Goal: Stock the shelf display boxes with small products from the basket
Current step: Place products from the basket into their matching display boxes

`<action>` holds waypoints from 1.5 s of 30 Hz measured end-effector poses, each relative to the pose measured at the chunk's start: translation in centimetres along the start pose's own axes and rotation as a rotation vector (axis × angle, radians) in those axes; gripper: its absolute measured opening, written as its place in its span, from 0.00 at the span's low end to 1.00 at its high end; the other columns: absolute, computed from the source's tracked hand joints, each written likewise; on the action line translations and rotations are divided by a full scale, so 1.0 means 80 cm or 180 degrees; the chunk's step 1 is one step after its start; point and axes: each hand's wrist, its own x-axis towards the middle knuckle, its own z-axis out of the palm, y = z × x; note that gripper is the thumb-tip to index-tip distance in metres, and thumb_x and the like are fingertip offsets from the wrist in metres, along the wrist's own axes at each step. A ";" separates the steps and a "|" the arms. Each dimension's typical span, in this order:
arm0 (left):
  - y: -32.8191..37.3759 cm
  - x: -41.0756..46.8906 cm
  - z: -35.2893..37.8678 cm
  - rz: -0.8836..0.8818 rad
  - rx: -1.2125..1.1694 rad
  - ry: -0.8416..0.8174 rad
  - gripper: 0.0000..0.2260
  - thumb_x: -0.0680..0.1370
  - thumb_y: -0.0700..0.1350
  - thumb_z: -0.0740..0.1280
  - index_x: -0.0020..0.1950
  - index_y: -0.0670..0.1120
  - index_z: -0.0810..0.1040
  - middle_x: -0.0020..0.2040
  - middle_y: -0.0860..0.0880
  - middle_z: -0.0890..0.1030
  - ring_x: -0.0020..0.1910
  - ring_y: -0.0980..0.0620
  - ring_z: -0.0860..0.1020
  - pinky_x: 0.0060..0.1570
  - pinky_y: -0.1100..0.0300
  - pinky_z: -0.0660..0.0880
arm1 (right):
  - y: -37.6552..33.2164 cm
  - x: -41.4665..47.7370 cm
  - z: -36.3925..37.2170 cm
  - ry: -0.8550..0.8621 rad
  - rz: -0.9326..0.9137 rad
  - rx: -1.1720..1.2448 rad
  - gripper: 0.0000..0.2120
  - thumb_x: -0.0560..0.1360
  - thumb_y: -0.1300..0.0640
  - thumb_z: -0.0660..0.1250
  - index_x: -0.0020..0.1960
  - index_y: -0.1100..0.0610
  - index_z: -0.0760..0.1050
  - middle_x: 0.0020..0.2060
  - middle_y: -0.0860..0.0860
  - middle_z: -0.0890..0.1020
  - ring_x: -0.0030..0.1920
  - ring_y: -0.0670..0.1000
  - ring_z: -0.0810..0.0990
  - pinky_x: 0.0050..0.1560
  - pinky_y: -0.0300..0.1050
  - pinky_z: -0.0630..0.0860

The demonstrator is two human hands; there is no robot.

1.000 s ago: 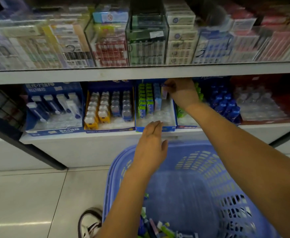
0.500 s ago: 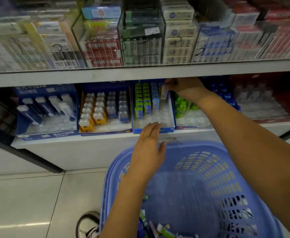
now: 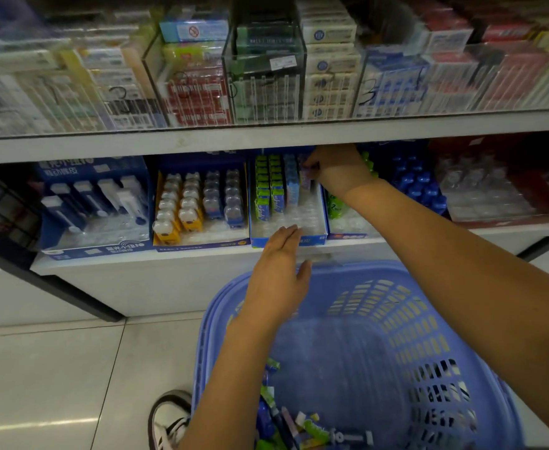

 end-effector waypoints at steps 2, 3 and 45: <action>0.004 -0.007 -0.005 0.0097 -0.0309 0.0287 0.17 0.81 0.44 0.61 0.70 0.44 0.70 0.69 0.48 0.71 0.65 0.51 0.72 0.63 0.64 0.66 | -0.004 -0.030 -0.008 0.0283 -0.0128 -0.0007 0.14 0.77 0.57 0.63 0.60 0.62 0.77 0.59 0.58 0.78 0.59 0.58 0.76 0.56 0.41 0.71; 0.004 -0.012 -0.005 0.0101 -0.0444 0.0419 0.13 0.81 0.44 0.61 0.64 0.44 0.76 0.62 0.47 0.77 0.57 0.50 0.76 0.57 0.61 0.72 | -0.004 -0.052 -0.009 0.0469 -0.0255 0.0090 0.12 0.76 0.57 0.65 0.56 0.61 0.79 0.54 0.57 0.80 0.54 0.56 0.78 0.51 0.36 0.71; -0.147 -0.101 0.148 -0.0735 0.2161 -0.3196 0.21 0.78 0.33 0.61 0.71 0.38 0.68 0.71 0.37 0.65 0.69 0.38 0.66 0.62 0.49 0.70 | 0.169 -0.246 0.289 -0.3430 0.0556 0.1133 0.12 0.72 0.59 0.72 0.52 0.63 0.75 0.45 0.60 0.80 0.38 0.54 0.78 0.43 0.47 0.76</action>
